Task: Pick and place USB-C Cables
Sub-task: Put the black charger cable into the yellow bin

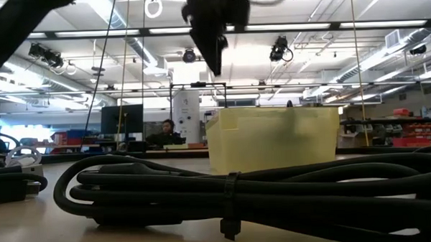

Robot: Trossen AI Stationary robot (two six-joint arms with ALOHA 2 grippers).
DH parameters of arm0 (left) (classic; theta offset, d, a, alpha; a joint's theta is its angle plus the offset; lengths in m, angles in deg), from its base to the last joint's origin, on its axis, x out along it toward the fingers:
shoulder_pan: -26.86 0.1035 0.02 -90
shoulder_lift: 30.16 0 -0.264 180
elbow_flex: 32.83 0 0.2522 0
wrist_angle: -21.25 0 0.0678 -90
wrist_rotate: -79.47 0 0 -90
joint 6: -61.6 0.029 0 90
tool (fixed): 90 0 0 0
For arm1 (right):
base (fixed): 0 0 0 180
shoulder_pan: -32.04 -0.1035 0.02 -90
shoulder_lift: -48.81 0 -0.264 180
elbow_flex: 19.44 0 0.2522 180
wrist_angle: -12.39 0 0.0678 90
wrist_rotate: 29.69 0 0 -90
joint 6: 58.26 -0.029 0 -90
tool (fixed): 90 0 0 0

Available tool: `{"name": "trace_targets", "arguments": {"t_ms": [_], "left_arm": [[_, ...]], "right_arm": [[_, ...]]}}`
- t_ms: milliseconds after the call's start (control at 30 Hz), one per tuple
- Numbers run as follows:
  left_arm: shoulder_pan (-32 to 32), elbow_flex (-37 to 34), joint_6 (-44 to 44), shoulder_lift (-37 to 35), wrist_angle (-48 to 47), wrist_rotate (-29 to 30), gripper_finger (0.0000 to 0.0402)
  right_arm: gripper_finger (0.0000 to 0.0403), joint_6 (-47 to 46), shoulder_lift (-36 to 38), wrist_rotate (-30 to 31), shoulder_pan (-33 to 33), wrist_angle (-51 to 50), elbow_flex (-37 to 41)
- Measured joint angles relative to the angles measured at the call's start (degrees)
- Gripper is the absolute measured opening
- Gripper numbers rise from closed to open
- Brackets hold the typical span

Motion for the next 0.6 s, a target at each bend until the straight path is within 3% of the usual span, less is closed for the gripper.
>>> {"name": "trace_targets", "arguments": {"t_ms": [267, 600], "left_arm": [[2.90, 0.00, 7.74, 6.80, 3.92, 0.03, 0.0201], [3.42, 0.02, 13.54, 11.69, 13.48, -0.03, 0.0201]], "right_arm": [[0.0142, -0.44, -0.12, -0.57, -1.81, -3.12, 0.04], [0.0142, -0.55, 0.92, -7.50, -2.31, 4.28, 0.02]]}}
